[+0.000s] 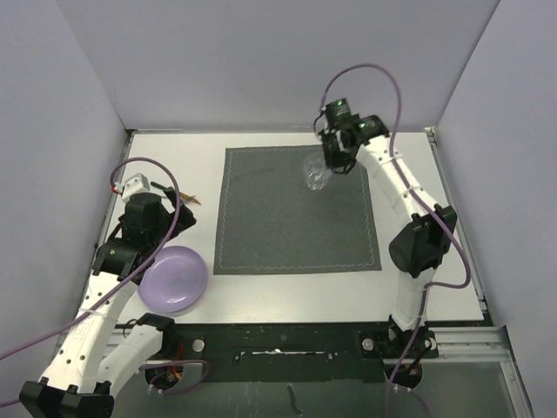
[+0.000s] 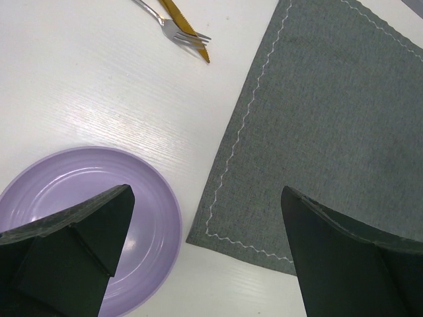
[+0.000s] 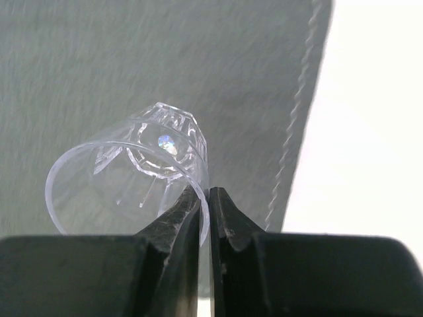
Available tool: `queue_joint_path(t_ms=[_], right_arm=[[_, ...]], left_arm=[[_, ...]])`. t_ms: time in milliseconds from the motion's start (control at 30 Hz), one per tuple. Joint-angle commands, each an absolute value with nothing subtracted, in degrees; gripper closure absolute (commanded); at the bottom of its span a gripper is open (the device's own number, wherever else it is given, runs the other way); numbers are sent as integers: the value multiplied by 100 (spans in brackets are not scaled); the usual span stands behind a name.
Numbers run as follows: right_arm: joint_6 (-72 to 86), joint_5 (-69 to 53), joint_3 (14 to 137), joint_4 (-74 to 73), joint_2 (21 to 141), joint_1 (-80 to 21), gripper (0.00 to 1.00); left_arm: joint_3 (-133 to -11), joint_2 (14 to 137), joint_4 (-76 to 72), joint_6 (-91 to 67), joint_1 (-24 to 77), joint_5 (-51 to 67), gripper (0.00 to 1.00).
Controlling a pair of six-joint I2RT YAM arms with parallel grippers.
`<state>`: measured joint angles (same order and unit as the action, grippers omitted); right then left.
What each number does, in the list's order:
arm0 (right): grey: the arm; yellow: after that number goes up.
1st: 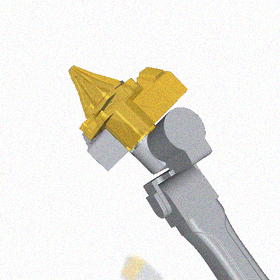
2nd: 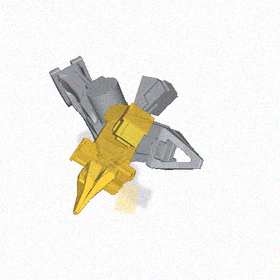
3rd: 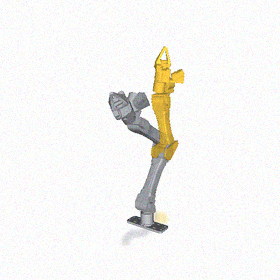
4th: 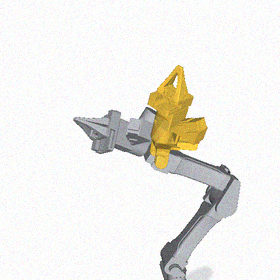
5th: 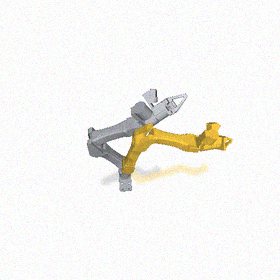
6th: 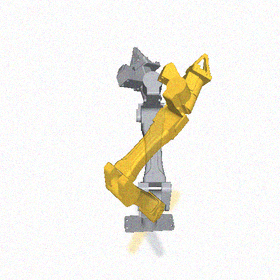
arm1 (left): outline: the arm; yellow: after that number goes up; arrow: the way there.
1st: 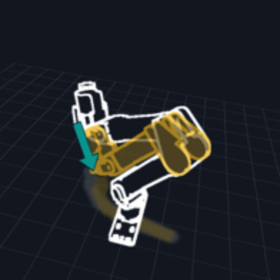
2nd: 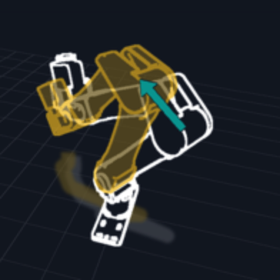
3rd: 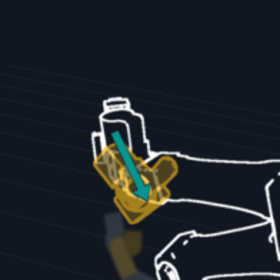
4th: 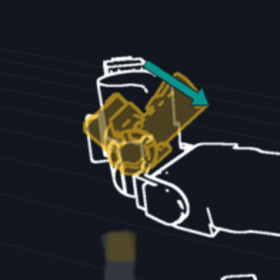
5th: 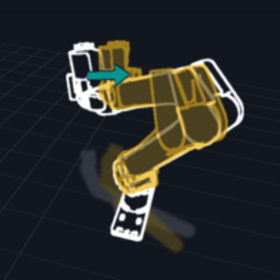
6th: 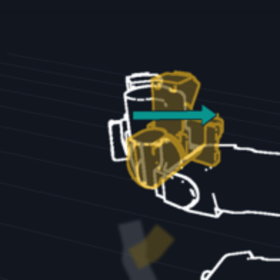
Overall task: Set the dinner table for one person
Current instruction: Place the cup on the napkin.
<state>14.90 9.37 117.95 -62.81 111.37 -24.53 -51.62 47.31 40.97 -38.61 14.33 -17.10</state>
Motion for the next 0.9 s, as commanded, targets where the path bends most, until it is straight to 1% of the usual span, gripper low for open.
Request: queue_joint_path(t_ms=[0,100,167,267,433,600,867], right_arm=[[1088,392,13428,-6712,11884,-1825,100],[1055,6,14412,-7016,12584,-1372,100],[1108,-222,14658,-7049,12843,-1124,100],[1159,-411,14506,-6979,13017,-818,100],[1210,-508,13778,-6695,12869,-526,100],[1171,-449,13863,-6885,12964,-478,100],[1208,-498,13542,-6708,13042,-485,100]], left_arm=[[-5089,4455,4209,-3929,1393,-1620,5],[-5048,4456,4253,-3927,1397,-1569,5],[-4999,4492,4248,-3921,1397,-1512,5],[-4934,4600,4252,-3912,1393,-1392,5],[-4753,4677,4180,-3935,1390,-1244,5],[-4775,4785,4166,-3937,1395,-1174,6],[-4784,4727,4238,-3905,1396,-1192,6]])
